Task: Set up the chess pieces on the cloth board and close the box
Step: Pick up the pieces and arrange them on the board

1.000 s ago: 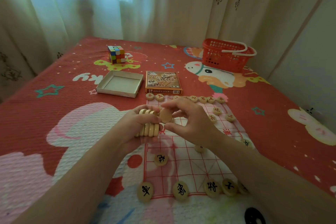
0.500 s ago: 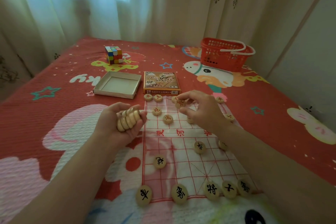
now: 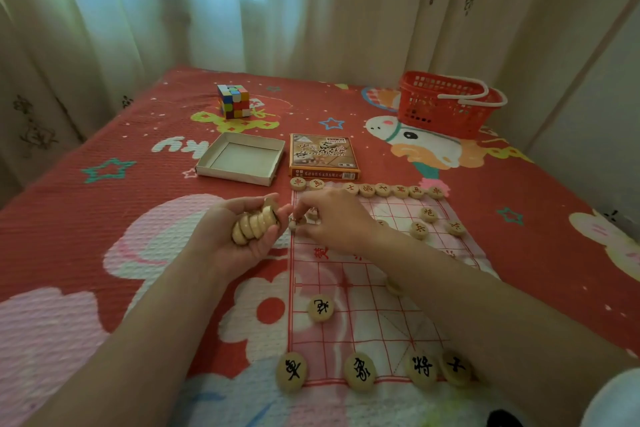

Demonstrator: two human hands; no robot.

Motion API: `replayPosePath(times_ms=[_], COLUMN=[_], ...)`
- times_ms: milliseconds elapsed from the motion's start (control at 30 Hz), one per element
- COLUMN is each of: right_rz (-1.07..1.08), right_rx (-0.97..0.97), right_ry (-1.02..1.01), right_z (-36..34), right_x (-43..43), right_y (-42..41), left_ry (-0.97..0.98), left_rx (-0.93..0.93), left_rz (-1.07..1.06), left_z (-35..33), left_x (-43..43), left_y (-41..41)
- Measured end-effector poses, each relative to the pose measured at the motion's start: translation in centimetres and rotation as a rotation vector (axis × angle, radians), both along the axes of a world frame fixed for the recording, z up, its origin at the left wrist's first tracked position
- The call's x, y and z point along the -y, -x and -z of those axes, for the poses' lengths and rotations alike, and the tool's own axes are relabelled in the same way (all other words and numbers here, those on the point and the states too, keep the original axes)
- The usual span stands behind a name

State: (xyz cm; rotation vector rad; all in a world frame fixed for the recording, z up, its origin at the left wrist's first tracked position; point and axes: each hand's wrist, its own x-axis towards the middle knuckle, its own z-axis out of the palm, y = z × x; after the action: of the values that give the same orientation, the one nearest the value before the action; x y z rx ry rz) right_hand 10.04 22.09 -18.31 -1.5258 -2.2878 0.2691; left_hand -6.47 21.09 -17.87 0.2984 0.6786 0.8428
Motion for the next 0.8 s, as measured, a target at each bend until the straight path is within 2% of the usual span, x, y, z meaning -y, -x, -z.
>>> replayPosePath(times_ms=[167, 400, 533, 633, 800], right_rz=[-0.011, -0.084, -0.18, -0.166, -0.221], right_rx=[0.047, -0.441, -0.38, -0.423, -0.45], right_ry=[0.036, 0.004, 0.036, -0.025, -0.25], right_z=[0.6, -1.8, -1.4, -1.0, -0.3], right_x=[-0.7, -0.2, -0.1, 0.0, 0.1], right_y=[0.1, 0.4, 0.9, 0.8, 0.3], left_ry=[-0.036, -0.132, -0.131, -0.124, -0.137], left_rx=[-0.066, -0.017, -0.207, -0.225, -0.239], left_rz=[0.112, 0.247, 0.21, 0.186, 0.151], left_z=[0.5, 0.6, 0.7, 0.8, 0.4], left_x=[-0.3, -0.4, -0.3, -0.3, -0.1], left_y=[0.1, 0.8, 0.4, 0.4, 0.2])
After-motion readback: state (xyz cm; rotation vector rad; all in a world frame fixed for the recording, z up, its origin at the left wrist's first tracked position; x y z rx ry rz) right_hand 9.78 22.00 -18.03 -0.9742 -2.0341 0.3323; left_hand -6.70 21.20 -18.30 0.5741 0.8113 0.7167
